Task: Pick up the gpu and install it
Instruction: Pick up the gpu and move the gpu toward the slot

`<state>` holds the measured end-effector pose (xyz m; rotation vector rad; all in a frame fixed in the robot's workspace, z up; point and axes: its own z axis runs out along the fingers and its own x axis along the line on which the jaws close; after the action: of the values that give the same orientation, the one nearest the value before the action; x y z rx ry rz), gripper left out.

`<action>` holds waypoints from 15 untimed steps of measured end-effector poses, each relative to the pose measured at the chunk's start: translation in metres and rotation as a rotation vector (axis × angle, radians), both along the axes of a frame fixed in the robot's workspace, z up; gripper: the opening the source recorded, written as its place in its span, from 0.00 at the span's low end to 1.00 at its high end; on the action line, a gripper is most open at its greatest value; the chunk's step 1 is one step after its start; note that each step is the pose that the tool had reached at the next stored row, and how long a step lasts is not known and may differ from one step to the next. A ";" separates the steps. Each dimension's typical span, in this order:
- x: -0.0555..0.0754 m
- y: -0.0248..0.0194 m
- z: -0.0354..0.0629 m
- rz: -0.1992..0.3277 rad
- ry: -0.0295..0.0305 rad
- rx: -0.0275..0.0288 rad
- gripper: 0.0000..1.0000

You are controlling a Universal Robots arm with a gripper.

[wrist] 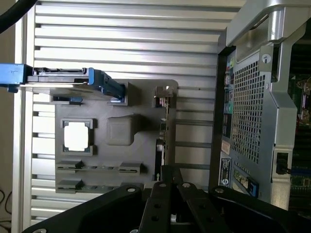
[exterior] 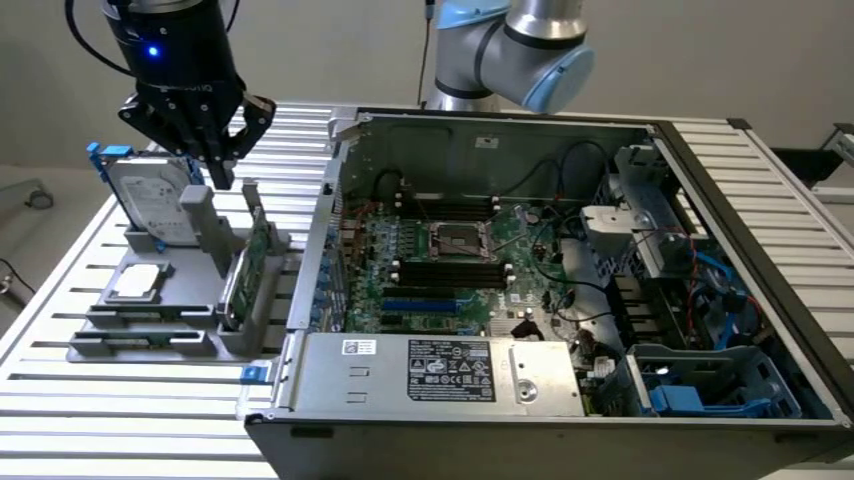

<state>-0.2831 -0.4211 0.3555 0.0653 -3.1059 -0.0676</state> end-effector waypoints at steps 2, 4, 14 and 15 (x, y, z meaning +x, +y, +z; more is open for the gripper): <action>0.000 0.0000 0.0000 0.000 0.0000 0.0000 0.11; 0.000 0.0000 0.0000 0.001 0.0000 0.0000 0.11; -0.001 0.0000 -0.0032 0.001 -0.0002 -0.0039 0.29; -0.001 0.0000 -0.0049 0.002 0.0000 -0.0044 0.36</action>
<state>-0.2841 -0.4212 0.3506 0.0681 -3.1058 -0.0607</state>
